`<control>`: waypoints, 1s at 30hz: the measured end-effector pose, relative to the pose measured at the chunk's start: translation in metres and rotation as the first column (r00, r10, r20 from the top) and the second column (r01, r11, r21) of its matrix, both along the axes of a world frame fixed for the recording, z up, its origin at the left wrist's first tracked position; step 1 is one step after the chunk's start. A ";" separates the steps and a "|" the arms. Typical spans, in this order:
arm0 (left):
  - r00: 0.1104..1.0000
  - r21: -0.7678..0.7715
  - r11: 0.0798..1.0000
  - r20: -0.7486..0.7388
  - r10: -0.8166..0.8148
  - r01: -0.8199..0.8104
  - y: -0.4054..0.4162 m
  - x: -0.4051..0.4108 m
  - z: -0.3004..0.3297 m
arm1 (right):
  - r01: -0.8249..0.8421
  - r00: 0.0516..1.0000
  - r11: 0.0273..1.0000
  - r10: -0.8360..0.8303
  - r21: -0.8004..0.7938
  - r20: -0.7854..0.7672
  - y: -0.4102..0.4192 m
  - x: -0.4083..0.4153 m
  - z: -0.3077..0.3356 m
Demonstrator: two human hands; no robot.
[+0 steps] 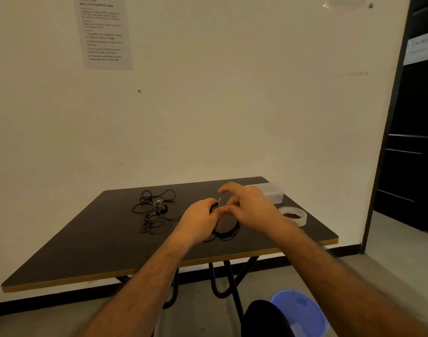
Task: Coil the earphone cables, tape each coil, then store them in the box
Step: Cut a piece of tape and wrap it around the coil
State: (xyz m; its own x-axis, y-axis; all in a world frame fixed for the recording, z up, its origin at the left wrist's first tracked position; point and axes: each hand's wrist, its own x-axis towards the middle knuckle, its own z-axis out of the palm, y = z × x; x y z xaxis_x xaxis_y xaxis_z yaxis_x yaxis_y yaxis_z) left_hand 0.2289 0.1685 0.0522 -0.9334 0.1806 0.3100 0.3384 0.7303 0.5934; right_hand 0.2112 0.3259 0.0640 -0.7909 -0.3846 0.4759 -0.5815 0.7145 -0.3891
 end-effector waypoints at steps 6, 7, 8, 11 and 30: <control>0.999 0.051 0.999 0.033 -0.009 0.007 -0.004 0.000 0.000 | -0.050 0.971 0.975 0.099 -0.215 0.220 0.011 -0.002 0.000; 0.999 0.059 0.998 0.039 -0.014 0.012 -0.004 0.000 0.000 | -0.055 0.968 0.971 0.109 -0.233 0.224 0.012 -0.003 0.000; 0.999 0.065 0.998 0.045 -0.021 0.018 -0.005 0.001 0.001 | -0.057 0.968 0.968 0.114 -0.244 0.224 0.012 -0.003 0.000; 0.997 0.085 0.996 0.062 -0.035 0.030 -0.004 0.003 0.001 | -0.068 0.965 0.969 0.124 -0.237 0.230 0.012 -0.004 0.000; 0.985 0.177 0.983 0.159 -0.067 0.038 -0.002 0.007 0.001 | -0.066 0.986 0.970 0.099 -0.234 0.134 0.013 -0.006 0.003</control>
